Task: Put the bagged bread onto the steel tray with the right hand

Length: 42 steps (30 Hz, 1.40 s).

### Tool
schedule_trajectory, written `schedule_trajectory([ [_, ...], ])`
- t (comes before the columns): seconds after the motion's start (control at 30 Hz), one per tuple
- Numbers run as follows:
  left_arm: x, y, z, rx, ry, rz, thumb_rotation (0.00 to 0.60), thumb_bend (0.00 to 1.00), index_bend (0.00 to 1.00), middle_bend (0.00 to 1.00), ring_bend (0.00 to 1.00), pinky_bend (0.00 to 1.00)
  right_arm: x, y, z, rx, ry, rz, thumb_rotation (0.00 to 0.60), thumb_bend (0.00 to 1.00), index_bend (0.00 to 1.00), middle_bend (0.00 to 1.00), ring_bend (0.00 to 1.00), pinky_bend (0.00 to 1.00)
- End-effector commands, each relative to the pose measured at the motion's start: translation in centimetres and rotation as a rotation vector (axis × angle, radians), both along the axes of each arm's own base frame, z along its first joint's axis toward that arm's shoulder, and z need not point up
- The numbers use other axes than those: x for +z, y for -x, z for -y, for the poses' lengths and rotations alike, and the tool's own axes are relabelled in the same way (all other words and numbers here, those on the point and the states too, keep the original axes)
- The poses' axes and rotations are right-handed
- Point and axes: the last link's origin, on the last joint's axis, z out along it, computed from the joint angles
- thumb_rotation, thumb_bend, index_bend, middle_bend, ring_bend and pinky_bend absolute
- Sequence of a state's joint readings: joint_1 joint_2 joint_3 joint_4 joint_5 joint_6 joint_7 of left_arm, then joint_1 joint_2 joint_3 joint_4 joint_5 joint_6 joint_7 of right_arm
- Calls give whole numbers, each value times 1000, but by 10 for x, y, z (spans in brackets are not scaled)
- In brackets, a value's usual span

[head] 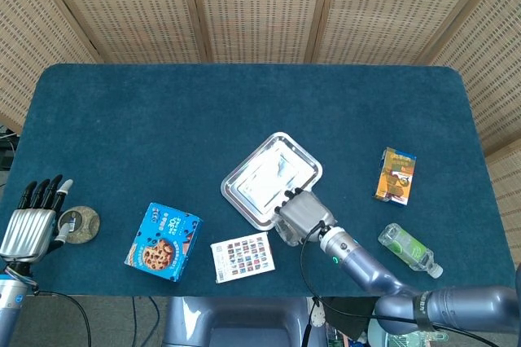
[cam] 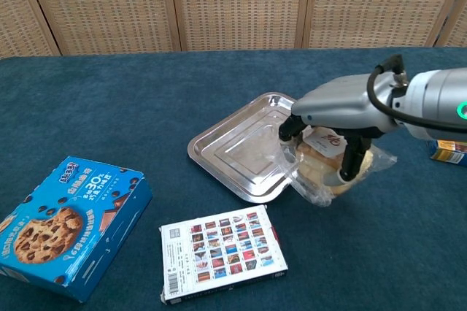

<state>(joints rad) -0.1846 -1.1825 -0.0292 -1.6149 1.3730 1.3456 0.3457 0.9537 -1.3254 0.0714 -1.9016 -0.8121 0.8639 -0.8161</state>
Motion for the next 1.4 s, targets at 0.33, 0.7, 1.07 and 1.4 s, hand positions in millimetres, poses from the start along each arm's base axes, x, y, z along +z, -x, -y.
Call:
schedule_trajectory([
  [0.33,-1,3,-1,15,15,12,600,424,0,0,0,0,-13,-22,35,-6,-10,-5,600,335,371,422,174,234],
  [0.7,4,9,-2,37,3,30,600,425,0,0,0,0,-29,-45,59,9,-27,-11,600,336,372,422,174,234],
  [1.07,6,15,-2,60,4,42,600,425,0,0,0,0,-39,-60,75,18,-40,-13,600,335,372,422,174,234],
  [1.4,9,18,-3,72,0,55,600,425,0,0,0,0,-48,-70,90,23,-48,-18,600,336,372,422,174,234],
])
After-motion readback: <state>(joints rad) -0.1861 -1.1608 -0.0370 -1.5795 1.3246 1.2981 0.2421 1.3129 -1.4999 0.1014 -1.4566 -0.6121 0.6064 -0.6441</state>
